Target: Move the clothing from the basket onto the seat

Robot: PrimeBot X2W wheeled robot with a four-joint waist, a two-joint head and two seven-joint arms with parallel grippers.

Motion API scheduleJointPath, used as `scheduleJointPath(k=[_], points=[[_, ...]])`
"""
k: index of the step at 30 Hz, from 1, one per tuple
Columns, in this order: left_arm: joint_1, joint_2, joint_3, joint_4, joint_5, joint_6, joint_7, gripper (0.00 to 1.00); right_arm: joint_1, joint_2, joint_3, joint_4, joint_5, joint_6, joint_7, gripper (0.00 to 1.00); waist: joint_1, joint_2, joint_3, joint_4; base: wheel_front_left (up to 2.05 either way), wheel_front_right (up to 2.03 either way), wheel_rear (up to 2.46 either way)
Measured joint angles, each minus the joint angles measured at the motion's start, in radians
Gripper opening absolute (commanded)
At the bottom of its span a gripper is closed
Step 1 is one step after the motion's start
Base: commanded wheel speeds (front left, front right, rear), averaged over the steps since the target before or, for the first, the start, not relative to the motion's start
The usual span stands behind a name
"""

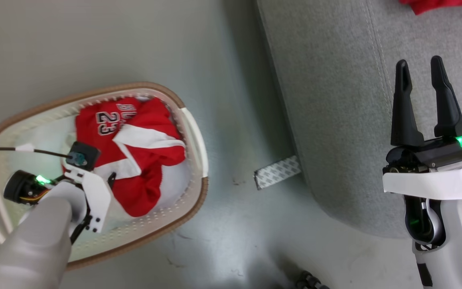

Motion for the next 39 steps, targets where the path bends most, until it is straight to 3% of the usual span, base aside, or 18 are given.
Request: scheduleJointPath(k=[8,16,17,18,19,20,21,30,39], points=[[-0.043,0.009,-0.052,0.088,0.008,0.0,0.072,1.0,-0.004,0.0,0.011,-0.026,0.01,0.0,0.0,1.0,-0.0001,0.0,0.053,-0.048,0.0,0.0,0.0],[-0.071,0.002,-0.084,0.109,0.019,0.0,0.133,1.0,0.001,0.001,0.009,-0.029,0.006,0.0,0.0,1.0,-0.0002,0.0,0.072,-0.043,0.0,0.0,0.0],[-0.073,0.002,-0.084,0.11,0.019,0.0,0.133,0.85,0.001,0.001,0.01,-0.029,0.006,0.0,0.0,1.0,-0.0002,0.0001,0.073,-0.042,0.0,0.0,0.0],[-0.075,0.002,-0.084,0.111,0.016,0.0,0.131,0.5,-0.001,0.001,0.01,-0.028,0.005,0.0,0.0,1.0,-0.0002,0.0,0.073,-0.042,0.0,0.0,0.0],[-0.075,0.002,-0.085,0.114,0.016,0.0,0.127,0.37,-0.002,0.001,0.011,-0.027,0.001,0.0,0.0,1.0,-0.0002,0.0,0.072,-0.041,0.0,0.0,0.0],[-0.075,0.002,-0.087,0.115,0.016,0.0,0.121,0.12,-0.004,0.001,0.011,-0.026,-0.001,0.0,0.0,1.0,-0.0002,0.0,0.071,-0.04,0.0,0.0,0.0],[-0.075,0.002,-0.089,0.117,0.016,0.0,0.112,0.02,-0.004,0.0,0.011,-0.024,-0.001,0.0,0.0,1.0,-0.0002,0.0,0.069,-0.039,0.0,0.0,0.0],[-0.056,-0.019,-0.096,0.13,-0.012,0.0,0.043,0.0,-0.009,0.001,0.007,-0.012,-0.01,0.0,0.0,1.0,-0.0001,0.0001,0.018,-0.027,0.0,0.0,0.0],[0.014,-0.118,-0.075,0.119,-0.075,0.0,-0.124,0.0,0.029,0.001,-0.021,0.015,-0.068,0.0,0.0,1.0,-0.0002,0.0,-0.133,0.013,0.0,0.0,0.0]])
